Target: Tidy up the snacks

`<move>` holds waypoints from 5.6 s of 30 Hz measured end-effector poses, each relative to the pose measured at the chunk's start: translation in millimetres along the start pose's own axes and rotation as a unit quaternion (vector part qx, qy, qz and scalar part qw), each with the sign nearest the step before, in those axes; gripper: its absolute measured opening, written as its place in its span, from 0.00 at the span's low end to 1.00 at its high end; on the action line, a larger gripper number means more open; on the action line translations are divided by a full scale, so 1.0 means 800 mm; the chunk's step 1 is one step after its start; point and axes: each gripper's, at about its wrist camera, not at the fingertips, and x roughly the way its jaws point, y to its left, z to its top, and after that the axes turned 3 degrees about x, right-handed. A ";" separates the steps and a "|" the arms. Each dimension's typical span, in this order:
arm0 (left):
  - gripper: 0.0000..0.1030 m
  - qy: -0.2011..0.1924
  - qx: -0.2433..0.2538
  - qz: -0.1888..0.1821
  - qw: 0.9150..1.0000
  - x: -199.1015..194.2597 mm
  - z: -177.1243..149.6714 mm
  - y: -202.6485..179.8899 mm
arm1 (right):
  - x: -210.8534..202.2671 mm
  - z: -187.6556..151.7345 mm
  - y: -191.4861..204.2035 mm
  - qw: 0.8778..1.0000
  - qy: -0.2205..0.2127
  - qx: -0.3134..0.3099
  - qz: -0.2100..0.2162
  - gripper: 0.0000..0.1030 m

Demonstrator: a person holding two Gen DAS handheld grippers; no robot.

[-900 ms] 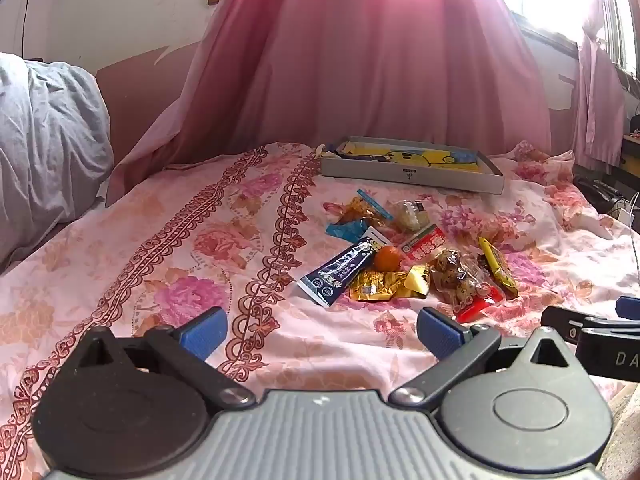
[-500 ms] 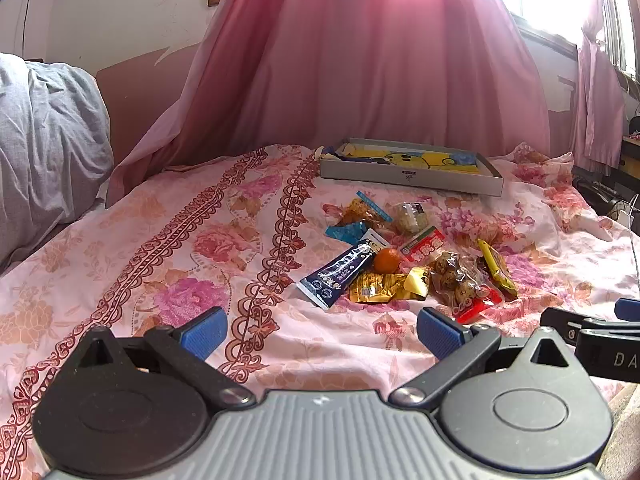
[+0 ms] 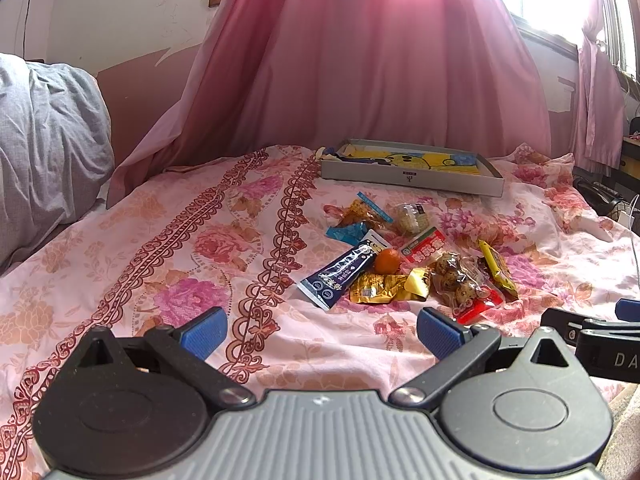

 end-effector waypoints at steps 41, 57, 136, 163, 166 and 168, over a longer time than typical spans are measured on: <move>1.00 0.063 -0.020 0.015 0.998 0.042 0.006 0.007 | 0.028 0.014 -0.026 0.995 0.058 0.065 0.056 1.00; 1.00 0.136 -0.086 -0.070 0.984 0.130 0.035 -0.033 | 0.113 0.059 -0.094 0.980 0.092 0.144 0.103 0.99; 0.41 0.218 -0.214 -0.136 0.942 0.201 0.049 -0.097 | 0.234 0.079 -0.112 0.988 0.132 0.003 0.084 0.46; 0.42 0.074 -0.187 -0.158 0.967 0.311 0.267 -0.106 | 0.276 0.177 -0.127 0.980 -0.198 -0.008 0.016 0.47; 0.42 0.053 -0.169 -0.159 0.971 0.337 0.294 -0.115 | 0.292 0.192 -0.128 0.974 -0.224 -0.025 0.015 0.47; 0.42 0.039 -0.167 -0.157 0.973 0.356 0.307 -0.122 | 0.309 0.201 -0.128 0.972 -0.232 -0.028 0.013 0.47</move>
